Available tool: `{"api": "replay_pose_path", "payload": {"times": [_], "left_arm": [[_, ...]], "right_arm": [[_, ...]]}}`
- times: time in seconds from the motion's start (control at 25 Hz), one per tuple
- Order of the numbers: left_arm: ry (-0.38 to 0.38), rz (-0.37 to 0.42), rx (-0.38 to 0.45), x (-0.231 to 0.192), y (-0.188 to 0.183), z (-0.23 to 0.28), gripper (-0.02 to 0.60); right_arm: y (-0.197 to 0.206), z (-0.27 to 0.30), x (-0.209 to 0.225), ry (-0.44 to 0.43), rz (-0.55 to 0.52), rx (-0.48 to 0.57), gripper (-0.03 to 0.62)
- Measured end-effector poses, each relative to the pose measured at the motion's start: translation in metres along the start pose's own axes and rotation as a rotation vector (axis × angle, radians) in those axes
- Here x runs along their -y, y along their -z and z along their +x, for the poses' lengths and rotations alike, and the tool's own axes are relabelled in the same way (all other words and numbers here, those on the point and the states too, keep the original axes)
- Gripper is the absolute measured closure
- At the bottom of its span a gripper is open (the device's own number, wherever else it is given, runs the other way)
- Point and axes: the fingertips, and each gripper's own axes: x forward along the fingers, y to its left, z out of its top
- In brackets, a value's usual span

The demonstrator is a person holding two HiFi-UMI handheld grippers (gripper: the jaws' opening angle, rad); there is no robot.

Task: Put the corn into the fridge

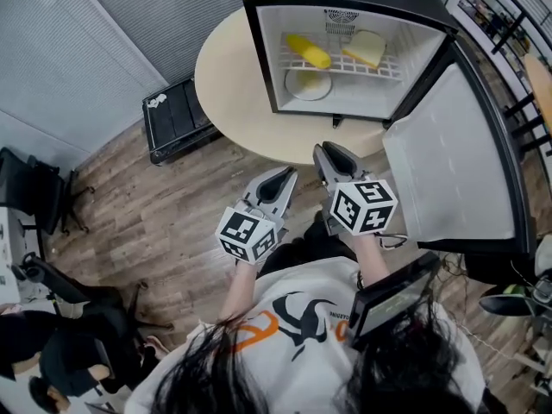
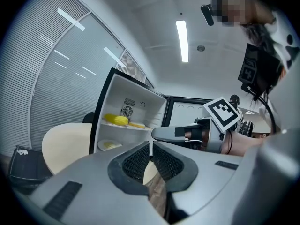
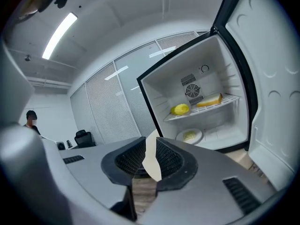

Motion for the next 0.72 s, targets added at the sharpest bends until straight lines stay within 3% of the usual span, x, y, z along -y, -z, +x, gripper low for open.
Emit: {"api": "replay_pose_path", "payload": {"times": [0.32, 0.72], "left_arm": [[0.026, -0.015, 0.0, 0.021, 0.008, 0.001, 0.566], [-0.006, -0.001, 0.03, 0.063, 0.001, 0.002, 0.566]], "right_arm": [[0.014, -0.022, 0.008, 0.033, -0.004, -0.031, 0.543], [0.027, -0.066, 0.011, -0.026, 0.033, -0.064, 0.548]]}}
